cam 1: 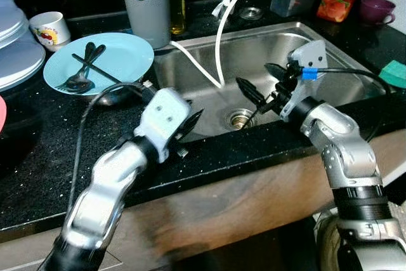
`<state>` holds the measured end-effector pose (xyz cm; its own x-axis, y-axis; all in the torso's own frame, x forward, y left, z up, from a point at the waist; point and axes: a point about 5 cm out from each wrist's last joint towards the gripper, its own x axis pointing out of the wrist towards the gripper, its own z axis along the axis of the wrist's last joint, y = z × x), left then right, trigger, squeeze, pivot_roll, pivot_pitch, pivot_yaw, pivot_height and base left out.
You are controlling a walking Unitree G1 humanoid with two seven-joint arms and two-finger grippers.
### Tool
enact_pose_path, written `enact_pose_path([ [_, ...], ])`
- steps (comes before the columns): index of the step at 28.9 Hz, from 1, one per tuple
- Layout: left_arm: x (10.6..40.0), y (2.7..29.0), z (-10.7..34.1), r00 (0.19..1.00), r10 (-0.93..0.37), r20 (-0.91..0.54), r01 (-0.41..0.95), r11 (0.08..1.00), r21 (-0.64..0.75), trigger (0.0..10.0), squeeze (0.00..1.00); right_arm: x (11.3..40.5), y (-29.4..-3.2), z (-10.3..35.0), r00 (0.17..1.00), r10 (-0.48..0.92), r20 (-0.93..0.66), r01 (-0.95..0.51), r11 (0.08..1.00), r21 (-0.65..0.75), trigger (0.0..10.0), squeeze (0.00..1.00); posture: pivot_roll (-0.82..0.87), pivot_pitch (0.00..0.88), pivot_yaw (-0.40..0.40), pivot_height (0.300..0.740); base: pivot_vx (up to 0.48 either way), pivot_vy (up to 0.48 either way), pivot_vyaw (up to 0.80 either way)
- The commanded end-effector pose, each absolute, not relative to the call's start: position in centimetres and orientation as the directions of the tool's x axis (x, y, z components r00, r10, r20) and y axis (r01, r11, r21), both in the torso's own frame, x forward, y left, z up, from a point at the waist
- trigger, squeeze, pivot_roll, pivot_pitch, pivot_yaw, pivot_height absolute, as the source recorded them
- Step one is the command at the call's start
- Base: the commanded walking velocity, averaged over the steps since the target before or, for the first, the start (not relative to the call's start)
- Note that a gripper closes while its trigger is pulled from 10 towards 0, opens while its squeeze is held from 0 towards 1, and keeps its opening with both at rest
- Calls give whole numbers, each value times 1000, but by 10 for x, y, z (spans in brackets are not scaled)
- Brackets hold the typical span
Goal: Kitchen organization
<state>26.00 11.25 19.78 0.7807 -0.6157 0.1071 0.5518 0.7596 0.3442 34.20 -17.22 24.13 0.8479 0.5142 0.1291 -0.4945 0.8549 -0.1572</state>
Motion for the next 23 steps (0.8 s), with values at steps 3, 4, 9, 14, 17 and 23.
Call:
enact_pose_path([
  [3,251,122,199,807,-576,127,516,794,321,10000,125,342,-170,241,845,519,130,-498,851,-164,10000,0,31,75,13,740,0,0,0],
  [4,249,124,199,820,-556,135,498,810,308,10000,863,342,-170,241,845,519,130,-498,851,-165,10000,0,31,75,13,740,0,0,0],
  [9,246,139,190,887,-447,119,402,872,278,10000,1000,342,-169,241,843,521,132,-500,850,-165,10000,0,33,73,13,740,0,0,0],
  [14,250,159,195,945,-267,189,211,939,270,10000,0,342,-169,241,841,525,131,-504,848,-165,10000,0,32,74,8,740,0,0,0],
  [17,251,159,199,936,-287,202,198,907,372,10000,0,343,-168,241,840,526,131,-505,847,-165,10000,0,30,77,7,740,0,0,0],
  [23,251,150,201,906,-382,185,214,788,578,10000,1000,343,-169,241,840,527,129,-505,847,-166,10000,0,29,84,4,740,0,0,0],
])
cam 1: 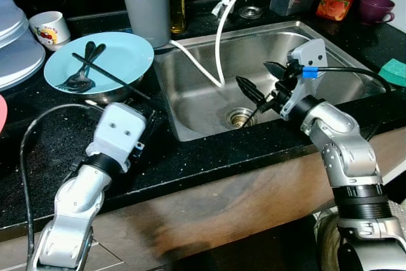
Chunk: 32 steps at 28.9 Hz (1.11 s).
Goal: Kitchen organization
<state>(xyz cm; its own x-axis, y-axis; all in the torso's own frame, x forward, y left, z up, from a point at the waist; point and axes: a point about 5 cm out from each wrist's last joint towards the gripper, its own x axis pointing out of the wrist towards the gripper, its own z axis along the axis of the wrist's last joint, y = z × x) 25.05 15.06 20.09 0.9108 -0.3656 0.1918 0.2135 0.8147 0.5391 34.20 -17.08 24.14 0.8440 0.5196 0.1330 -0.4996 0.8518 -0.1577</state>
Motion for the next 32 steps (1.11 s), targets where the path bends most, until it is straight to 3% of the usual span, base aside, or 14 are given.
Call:
enact_pose_path([
  [1,250,150,202,902,-391,184,212,771,601,10000,1000,343,-169,241,840,526,129,-505,847,-166,10000,0,29,84,4,740,0,0,0],
  [3,250,150,202,898,-400,182,208,752,625,10000,1000,343,-169,241,841,526,129,-504,847,-167,10000,0,29,84,4,740,0,0,0],
  [6,250,155,205,895,-396,204,105,632,768,10000,1000,343,-169,241,841,525,129,-503,848,-166,10000,0,28,84,4,740,0,0,0],
  [9,249,156,207,894,-392,217,68,597,800,10000,1000,343,-169,241,842,525,128,-503,848,-167,10000,0,28,84,4,740,0,0,0],
  [10,248,158,210,889,-389,241,26,568,822,10000,914,343,-169,241,842,525,128,-503,848,-166,10000,0,28,84,5,740,0,0,0],
  [11,247,159,211,883,-391,258,-3,544,839,10000,63,343,-170,241,842,525,128,-504,848,-166,10000,0,30,85,5,740,0,0,0],
  [12,246,160,212,879,-394,267,-19,531,847,10000,0,343,-170,241,842,525,128,-504,848,-166,10000,0,30,85,5,740,0,0,0],
  [19,242,163,204,882,-409,236,-11,482,876,10000,0,344,-169,240,841,526,126,-506,847,-163,10000,0,33,86,1,740,0,0,0],
  [32,274,161,197,864,-422,276,-115,369,922,10000,0,348,-163,240,836,533,133,-514,844,-151,10000,0,32,80,-4,740,0,0,0],
])
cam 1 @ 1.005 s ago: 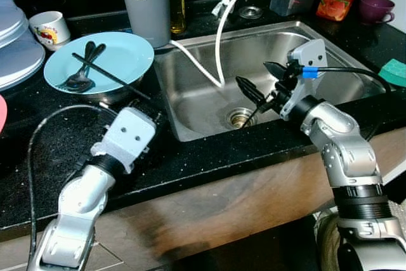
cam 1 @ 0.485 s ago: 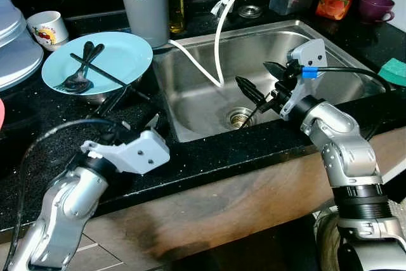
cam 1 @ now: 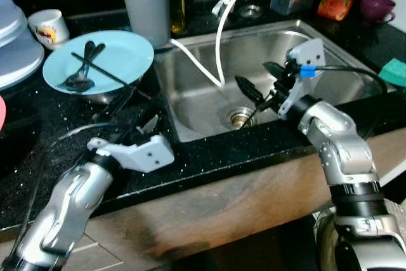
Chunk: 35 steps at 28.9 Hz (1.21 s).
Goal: Kitchen organization
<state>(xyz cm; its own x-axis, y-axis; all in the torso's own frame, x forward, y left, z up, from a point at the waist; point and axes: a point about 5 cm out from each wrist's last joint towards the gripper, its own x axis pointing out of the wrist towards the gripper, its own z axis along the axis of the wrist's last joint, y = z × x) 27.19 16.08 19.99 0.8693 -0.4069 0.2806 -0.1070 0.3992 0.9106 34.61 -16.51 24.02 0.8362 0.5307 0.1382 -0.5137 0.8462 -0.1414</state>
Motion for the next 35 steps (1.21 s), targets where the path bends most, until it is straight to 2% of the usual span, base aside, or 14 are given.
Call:
enact_pose_path([
  [1,277,160,199,859,-423,287,-124,372,920,10000,0,347,-163,240,835,534,135,-516,844,-150,10000,0,32,79,-3,740,0,0,0],
  [12,289,158,205,833,-440,334,-172,369,913,10000,0,346,-159,240,828,543,140,-525,838,-147,10000,0,30,80,-1,740,0,0,0],
  [13,291,160,207,825,-442,353,-187,375,908,7647,0,347,-159,240,827,544,141,-526,838,-148,10000,0,28,79,-2,740,0,0,0],
  [14,292,161,207,823,-441,358,-191,379,906,7647,0,347,-159,240,827,544,141,-526,838,-149,10000,0,28,79,-2,740,0,0,0],
  [15,293,161,208,822,-438,365,-195,384,902,2549,0,347,-159,241,827,544,142,-526,838,-149,10000,0,26,78,-2,740,0,0,0],
  [16,293,162,209,821,-437,366,-195,388,901,0,0,347,-159,241,827,544,142,-525,838,-150,10000,0,26,78,-2,740,0,0,0],
  [35,293,161,217,780,-464,419,-243,393,887,0,0,347,-159,241,824,548,143,-528,835,-153,10000,0,28,70,-9,740,0,0,0],
])
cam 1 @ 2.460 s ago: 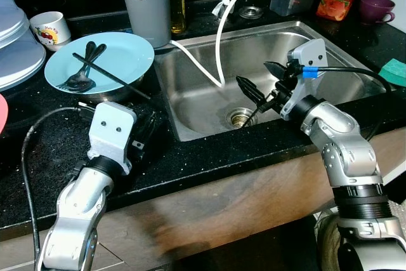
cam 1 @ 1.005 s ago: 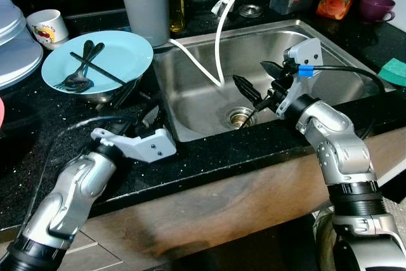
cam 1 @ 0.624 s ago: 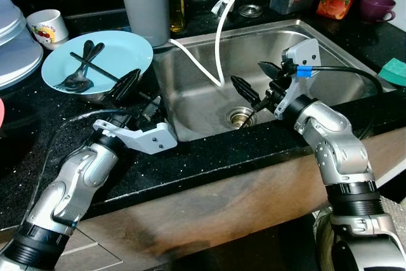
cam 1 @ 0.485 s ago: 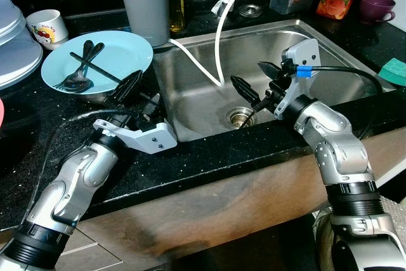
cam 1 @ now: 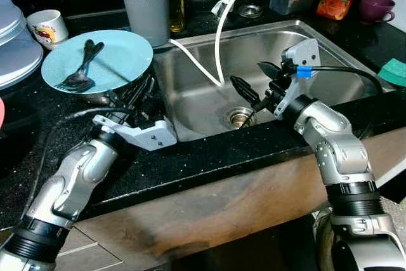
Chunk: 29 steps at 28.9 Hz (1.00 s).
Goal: Kitchen organization
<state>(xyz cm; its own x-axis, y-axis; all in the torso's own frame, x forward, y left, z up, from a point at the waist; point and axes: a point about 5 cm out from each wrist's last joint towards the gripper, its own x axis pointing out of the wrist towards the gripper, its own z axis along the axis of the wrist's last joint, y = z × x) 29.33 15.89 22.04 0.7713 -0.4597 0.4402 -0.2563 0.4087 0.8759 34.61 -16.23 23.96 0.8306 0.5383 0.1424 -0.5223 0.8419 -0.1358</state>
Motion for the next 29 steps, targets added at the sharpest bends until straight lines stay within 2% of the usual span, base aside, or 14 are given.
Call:
enact_pose_path([
  [1,293,161,217,778,-465,422,-246,392,887,0,0,347,-159,241,825,547,143,-528,835,-154,10000,0,28,70,-9,740,0,0,0],
  [17,290,163,236,731,-471,494,-329,392,859,0,0,347,-159,241,825,547,144,-527,836,-154,10000,0,30,63,-8,740,0,0,0],
  [21,287,162,246,696,-461,550,-370,426,825,0,0,347,-159,241,824,547,145,-528,836,-152,10000,0,31,68,-8,740,0,0,0],
  [23,281,155,264,622,-462,632,-411,494,766,0,0,347,-159,241,825,547,145,-528,836,-152,10000,0,30,70,-9,740,0,0,0],
  [24,281,155,264,622,-462,632,-411,494,766,0,0,347,-159,241,825,547,145,-528,836,-152,10000,0,30,70,-9,740,0,0,0],
  [26,276,144,284,537,-441,719,-384,632,674,0,0,347,-160,242,825,547,146,-527,836,-153,10000,0,29,72,-10,740,0,0,0],
  [29,273,136,293,489,-454,745,-349,681,644,0,0,347,-160,242,824,547,146,-527,836,-153,10000,0,28,72,-10,740,0,0,0],
])
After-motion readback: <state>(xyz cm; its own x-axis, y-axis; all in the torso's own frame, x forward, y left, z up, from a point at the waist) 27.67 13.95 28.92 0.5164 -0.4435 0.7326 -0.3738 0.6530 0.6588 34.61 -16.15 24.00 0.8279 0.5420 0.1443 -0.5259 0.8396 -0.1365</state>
